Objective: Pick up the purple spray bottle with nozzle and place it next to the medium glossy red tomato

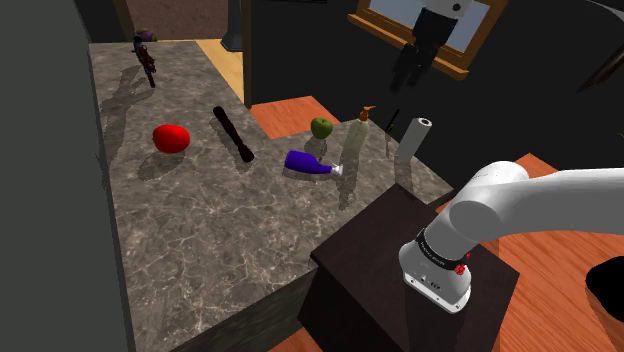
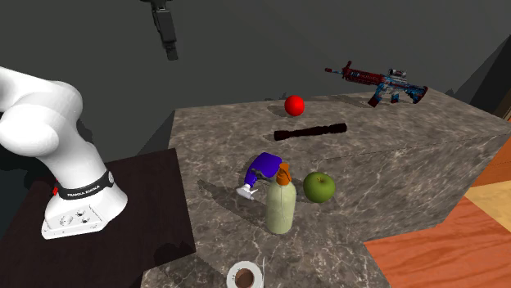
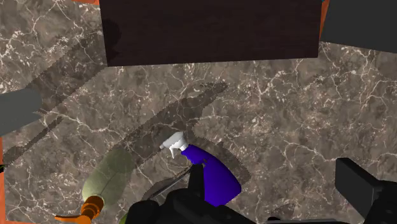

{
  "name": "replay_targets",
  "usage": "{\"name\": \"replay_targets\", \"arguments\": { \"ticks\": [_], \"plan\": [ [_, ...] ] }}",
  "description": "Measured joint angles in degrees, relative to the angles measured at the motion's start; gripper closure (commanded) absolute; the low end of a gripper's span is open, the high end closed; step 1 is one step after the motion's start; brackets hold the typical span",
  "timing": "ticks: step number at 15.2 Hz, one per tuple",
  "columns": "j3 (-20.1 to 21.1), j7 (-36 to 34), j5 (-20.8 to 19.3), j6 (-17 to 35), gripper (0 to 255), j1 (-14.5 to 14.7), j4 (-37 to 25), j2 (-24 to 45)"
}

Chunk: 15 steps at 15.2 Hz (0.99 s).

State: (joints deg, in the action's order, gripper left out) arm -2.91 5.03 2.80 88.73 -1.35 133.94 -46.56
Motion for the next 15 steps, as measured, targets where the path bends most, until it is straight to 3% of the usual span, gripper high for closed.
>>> {"name": "replay_targets", "arguments": {
  "ticks": [6, 15],
  "plan": [
    [-2.5, 6.2, -1.6, 6.9, 0, 1.0, 5.7, 1.6],
    [-8.8, 20.7, -4.2, 26.1, 0, 3.7, 14.4, 12.4]
  ]
}}
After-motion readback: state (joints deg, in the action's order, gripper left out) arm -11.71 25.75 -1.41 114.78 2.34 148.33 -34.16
